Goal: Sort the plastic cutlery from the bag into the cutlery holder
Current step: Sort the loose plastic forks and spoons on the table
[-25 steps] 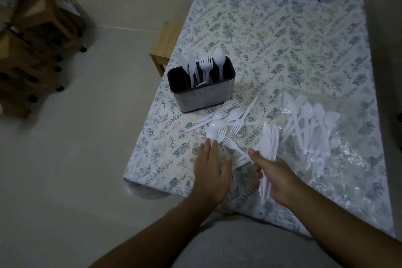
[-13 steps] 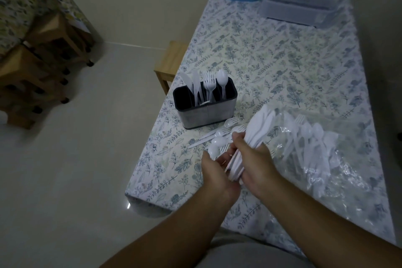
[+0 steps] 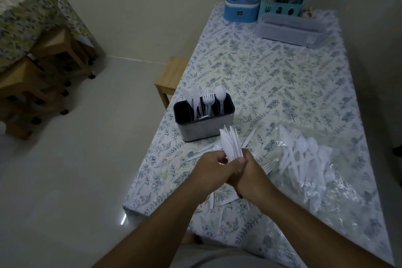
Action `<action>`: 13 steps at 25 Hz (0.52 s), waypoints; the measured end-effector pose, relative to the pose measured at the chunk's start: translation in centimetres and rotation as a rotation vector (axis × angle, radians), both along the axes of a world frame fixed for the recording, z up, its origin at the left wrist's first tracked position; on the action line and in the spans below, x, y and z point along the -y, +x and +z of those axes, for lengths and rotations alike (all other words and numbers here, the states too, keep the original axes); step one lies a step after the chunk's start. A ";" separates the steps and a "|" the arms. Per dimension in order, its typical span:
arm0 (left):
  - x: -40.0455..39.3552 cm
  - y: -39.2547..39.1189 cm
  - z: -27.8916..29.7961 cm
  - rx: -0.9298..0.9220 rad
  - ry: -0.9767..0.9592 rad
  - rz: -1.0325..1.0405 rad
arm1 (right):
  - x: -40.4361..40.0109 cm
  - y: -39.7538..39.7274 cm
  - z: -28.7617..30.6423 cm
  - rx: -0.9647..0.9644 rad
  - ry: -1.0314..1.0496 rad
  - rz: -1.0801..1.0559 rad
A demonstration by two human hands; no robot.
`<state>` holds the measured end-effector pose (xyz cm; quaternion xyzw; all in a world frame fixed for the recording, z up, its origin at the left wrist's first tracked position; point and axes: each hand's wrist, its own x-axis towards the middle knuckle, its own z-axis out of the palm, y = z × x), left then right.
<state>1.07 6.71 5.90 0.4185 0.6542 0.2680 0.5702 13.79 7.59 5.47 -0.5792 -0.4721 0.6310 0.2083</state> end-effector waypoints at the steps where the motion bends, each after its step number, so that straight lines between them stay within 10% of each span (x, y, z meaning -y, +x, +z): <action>1: 0.0 0.0 0.0 -0.011 0.022 0.004 | 0.1 0.2 -0.1 0.005 0.037 0.052; 13: -0.5 -1.4 0.8 0.084 0.092 0.104 | 0.0 -1.3 1.5 -0.215 0.002 -0.095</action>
